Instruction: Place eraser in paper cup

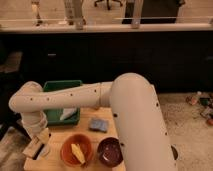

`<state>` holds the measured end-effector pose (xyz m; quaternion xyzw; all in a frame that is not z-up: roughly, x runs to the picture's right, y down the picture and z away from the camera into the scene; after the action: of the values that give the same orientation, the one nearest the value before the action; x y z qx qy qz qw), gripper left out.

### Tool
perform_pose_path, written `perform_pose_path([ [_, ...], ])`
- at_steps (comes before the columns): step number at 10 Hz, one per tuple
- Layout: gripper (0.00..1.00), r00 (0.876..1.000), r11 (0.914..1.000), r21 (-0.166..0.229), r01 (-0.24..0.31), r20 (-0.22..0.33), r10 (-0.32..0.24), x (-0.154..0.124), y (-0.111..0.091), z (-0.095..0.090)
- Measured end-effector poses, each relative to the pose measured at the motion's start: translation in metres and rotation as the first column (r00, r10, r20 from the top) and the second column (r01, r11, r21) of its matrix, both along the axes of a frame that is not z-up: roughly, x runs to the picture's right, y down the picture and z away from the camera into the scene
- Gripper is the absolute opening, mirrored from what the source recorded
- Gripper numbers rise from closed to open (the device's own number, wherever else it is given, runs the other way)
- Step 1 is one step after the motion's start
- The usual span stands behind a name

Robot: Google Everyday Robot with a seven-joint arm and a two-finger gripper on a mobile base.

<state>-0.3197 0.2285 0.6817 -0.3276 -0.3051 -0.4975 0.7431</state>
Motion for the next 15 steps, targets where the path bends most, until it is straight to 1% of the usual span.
perform_pose_path([
  [1, 0.01, 1.0, 1.0, 0.0, 0.001, 0.0, -0.001, -0.0017, -0.0007, -0.0002],
  [2, 0.04, 1.0, 1.0, -0.004, 0.001, -0.008, -0.001, -0.001, -0.0016, 0.0006],
  [15, 0.04, 1.0, 1.0, -0.006, -0.001, -0.008, 0.001, -0.0012, -0.001, 0.001],
])
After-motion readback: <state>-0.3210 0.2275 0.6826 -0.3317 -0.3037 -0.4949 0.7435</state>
